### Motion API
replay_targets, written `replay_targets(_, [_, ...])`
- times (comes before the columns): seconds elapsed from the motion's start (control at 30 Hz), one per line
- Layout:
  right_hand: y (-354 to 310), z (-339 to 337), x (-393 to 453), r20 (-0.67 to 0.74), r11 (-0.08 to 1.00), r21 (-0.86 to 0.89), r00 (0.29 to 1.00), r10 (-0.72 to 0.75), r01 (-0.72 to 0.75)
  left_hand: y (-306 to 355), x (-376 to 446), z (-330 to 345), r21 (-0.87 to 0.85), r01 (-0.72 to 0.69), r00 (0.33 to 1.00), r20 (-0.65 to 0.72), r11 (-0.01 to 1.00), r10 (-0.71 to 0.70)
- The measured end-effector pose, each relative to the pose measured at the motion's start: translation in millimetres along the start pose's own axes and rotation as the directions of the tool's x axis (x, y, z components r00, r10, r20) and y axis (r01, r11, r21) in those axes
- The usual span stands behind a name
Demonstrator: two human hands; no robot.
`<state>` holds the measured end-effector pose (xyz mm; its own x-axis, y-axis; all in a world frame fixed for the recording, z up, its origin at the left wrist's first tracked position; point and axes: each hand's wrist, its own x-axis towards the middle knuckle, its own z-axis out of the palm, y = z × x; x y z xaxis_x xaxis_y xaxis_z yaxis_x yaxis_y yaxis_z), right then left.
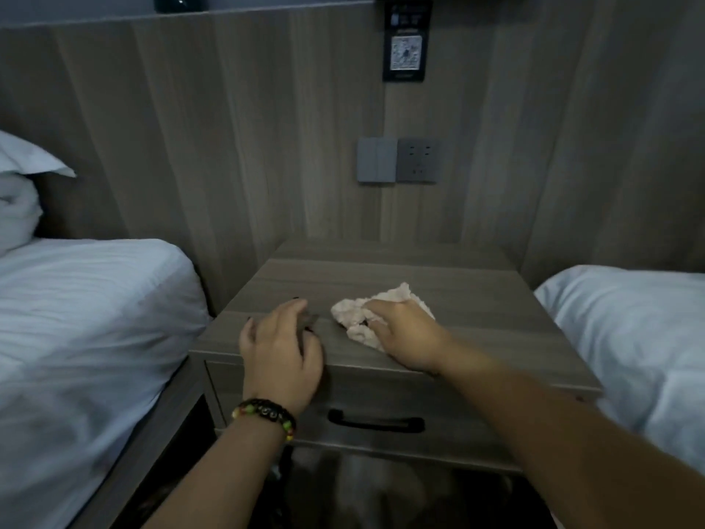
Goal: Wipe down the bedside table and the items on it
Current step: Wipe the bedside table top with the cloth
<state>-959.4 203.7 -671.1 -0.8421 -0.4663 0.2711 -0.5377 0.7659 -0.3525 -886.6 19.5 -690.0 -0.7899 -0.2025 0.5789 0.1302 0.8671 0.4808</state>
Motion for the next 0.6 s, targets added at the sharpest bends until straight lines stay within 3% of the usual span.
replay_targets(0.33, [64.6, -61.8, -103.3, -0.154, 0.961, -0.113, 0.960, 0.234, -0.252, 90.4, -52.3, 26.2, -0.012, -0.177, 0.938, 0.299, 0.984, 0.173])
replay_targets(0.6, [101.2, -64.9, -64.4, -0.230, 0.860, -0.328, 0.916, 0.329, -0.391, 80.6, -18.9, 39.6, -0.033, -0.193, 0.942, 0.274, 0.981, 0.194])
